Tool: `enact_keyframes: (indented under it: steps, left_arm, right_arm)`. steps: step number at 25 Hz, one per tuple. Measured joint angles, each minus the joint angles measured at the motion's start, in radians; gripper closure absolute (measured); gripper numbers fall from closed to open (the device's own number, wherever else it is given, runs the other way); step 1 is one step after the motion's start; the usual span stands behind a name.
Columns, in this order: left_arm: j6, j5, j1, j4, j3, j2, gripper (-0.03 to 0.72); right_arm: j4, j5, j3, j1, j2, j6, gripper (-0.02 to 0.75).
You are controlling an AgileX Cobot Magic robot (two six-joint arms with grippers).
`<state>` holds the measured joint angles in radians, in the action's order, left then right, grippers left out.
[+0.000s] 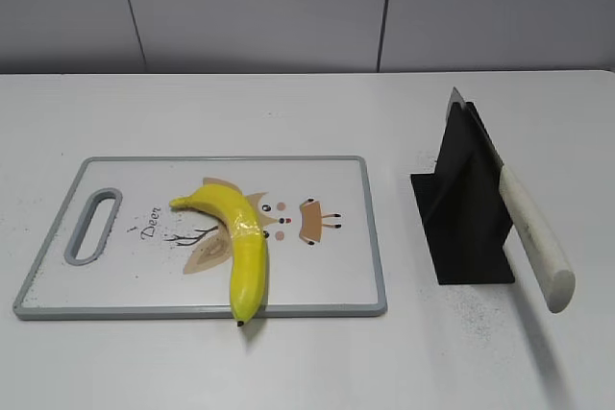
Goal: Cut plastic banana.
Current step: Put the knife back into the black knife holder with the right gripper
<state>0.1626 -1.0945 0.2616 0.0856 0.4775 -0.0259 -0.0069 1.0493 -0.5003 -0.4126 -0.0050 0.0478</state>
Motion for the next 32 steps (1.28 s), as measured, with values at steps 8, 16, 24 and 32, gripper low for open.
enact_keyframes:
  steps: [8,16,24,32]
  left_arm:
    - [0.0,0.0,-0.098,0.001,0.0,0.0,0.104]
    - [0.0,0.0,-0.217,0.001,0.0,0.0,0.104]
    - [0.0,0.0,-0.241,0.002,0.0,0.0,0.104]
    - [0.0,0.0,-0.241,0.002,0.0,0.0,0.104]
  right_arm:
    - [0.007,0.0,0.0,0.131,0.0,0.001,0.153]
    - [0.007,0.0,0.0,0.389,0.0,0.003,0.153]
    - [0.007,0.0,0.0,0.402,0.0,0.003,0.153]
    - [0.007,0.0,0.0,0.402,0.0,0.004,0.153]
